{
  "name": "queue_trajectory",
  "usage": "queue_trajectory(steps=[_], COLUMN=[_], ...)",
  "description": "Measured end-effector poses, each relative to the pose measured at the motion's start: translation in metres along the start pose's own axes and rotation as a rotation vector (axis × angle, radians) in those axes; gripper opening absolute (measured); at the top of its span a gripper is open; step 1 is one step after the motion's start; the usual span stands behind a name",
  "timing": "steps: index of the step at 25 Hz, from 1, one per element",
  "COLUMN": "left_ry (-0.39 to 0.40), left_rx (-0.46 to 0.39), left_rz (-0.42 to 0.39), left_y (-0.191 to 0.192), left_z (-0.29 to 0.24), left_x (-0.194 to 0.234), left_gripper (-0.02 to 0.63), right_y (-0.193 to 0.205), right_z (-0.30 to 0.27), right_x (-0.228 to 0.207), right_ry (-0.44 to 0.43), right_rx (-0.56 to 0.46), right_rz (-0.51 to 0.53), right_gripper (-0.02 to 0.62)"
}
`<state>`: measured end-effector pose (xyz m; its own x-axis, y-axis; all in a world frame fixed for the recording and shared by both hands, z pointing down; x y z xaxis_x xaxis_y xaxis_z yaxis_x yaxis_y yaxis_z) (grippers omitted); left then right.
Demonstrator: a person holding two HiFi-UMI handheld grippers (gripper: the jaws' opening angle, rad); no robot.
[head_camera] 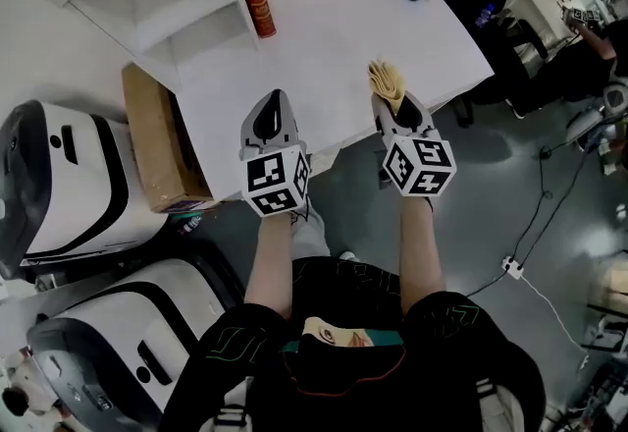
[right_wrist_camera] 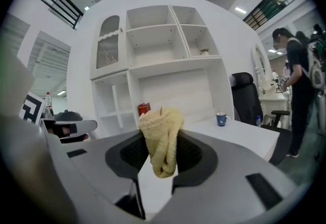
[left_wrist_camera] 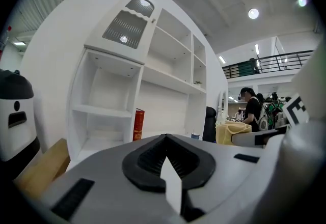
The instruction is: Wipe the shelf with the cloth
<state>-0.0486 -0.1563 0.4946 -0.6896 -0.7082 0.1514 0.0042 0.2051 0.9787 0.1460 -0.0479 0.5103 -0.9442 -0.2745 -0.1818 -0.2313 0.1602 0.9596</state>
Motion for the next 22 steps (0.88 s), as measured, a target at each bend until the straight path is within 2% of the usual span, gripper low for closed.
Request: queue_trajectory(steps=[6, 12, 16, 22], left_ry=[0.030, -0.013, 0.001, -0.009], left_rx=[-0.005, -0.022, -0.025, -0.088], left_rz=[-0.002, 0.025, 0.019, -0.023], left_y=[-0.020, -0.030, -0.036, -0.069], left_z=[-0.053, -0.078, -0.093, -0.115], left_x=[0.031, 0.085, 0.089, 0.081], left_gripper=[-0.002, -0.002, -0.002, -0.002], right_y=[-0.007, -0.015, -0.023, -0.065], right_z=[-0.070, -0.121, -0.143, -0.172], right_x=[0.020, 0.047, 0.055, 0.058], right_ry=[-0.036, -0.088, -0.139, -0.225], right_rx=[0.035, 0.041, 0.049, -0.025], right_rz=[0.002, 0.011, -0.028, -0.071], right_gripper=[0.130, 0.130, 0.130, 0.130])
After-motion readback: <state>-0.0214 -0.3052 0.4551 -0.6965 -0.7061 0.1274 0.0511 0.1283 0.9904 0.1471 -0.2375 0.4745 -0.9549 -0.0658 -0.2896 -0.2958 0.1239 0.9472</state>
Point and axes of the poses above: the fingertips, and each gripper's own axes: z backward along the fingers, x to its left, y out of its underside, the point moved 5 cm from there along z, backward along the fingers, and after that the axes turned 3 degrees about y, right-handed, at the moved point
